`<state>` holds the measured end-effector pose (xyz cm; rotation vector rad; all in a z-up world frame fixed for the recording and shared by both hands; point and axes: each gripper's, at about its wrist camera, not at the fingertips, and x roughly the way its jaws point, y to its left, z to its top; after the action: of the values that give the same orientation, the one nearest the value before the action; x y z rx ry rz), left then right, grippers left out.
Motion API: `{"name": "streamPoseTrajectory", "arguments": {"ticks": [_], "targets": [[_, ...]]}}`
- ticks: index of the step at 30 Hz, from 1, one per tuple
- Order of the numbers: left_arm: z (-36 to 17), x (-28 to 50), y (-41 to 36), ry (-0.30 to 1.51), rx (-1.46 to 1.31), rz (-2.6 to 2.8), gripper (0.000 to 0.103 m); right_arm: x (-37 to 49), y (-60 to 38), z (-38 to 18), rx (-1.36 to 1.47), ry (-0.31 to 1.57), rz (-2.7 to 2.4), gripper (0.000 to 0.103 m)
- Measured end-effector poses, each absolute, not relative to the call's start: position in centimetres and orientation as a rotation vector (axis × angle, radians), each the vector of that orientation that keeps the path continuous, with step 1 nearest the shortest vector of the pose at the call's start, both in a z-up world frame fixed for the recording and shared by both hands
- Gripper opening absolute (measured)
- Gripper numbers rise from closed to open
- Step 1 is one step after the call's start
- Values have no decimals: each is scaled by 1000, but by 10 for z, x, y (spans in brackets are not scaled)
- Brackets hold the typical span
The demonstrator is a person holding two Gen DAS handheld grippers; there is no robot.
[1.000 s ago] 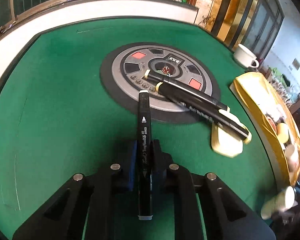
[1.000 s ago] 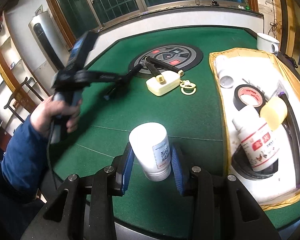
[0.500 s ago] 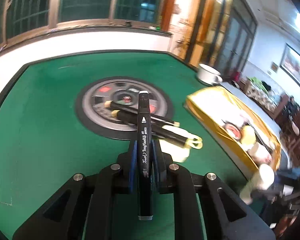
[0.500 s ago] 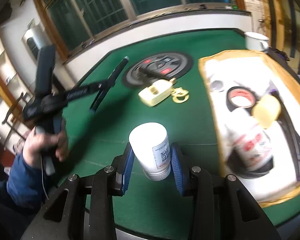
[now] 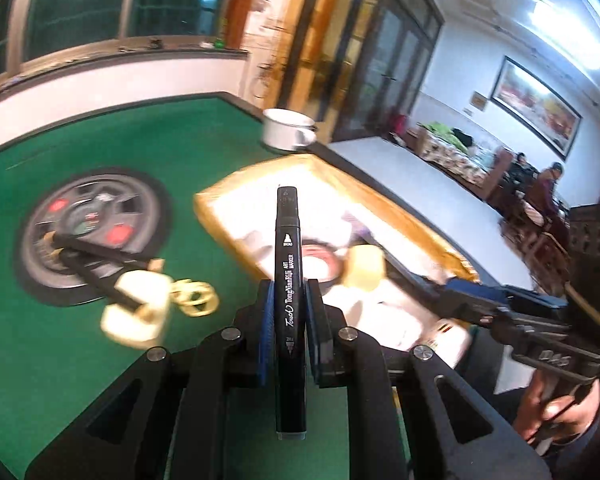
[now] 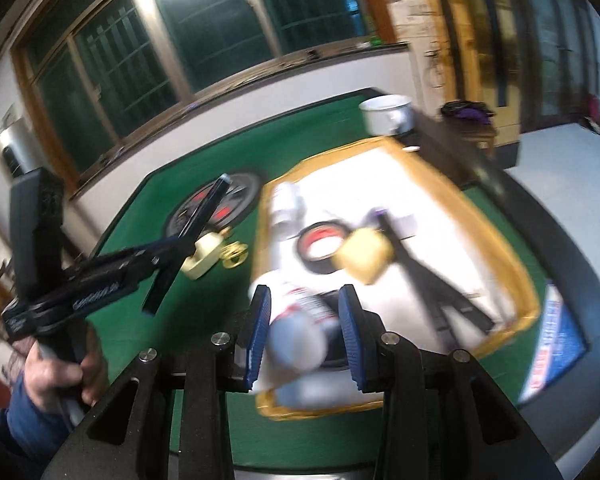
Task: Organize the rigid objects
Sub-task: 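Lift the white bottle and black marker and carry both toward the tray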
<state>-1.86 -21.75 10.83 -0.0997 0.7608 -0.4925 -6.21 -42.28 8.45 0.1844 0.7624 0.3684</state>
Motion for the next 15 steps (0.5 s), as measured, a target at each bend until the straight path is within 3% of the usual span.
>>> {"name": "streamPoseTrajectory", "arguments": {"ticks": [15], "targets": [[93,20,-268,831,-69,-500,12,-57,-453,76,226,787,331,23]]}}
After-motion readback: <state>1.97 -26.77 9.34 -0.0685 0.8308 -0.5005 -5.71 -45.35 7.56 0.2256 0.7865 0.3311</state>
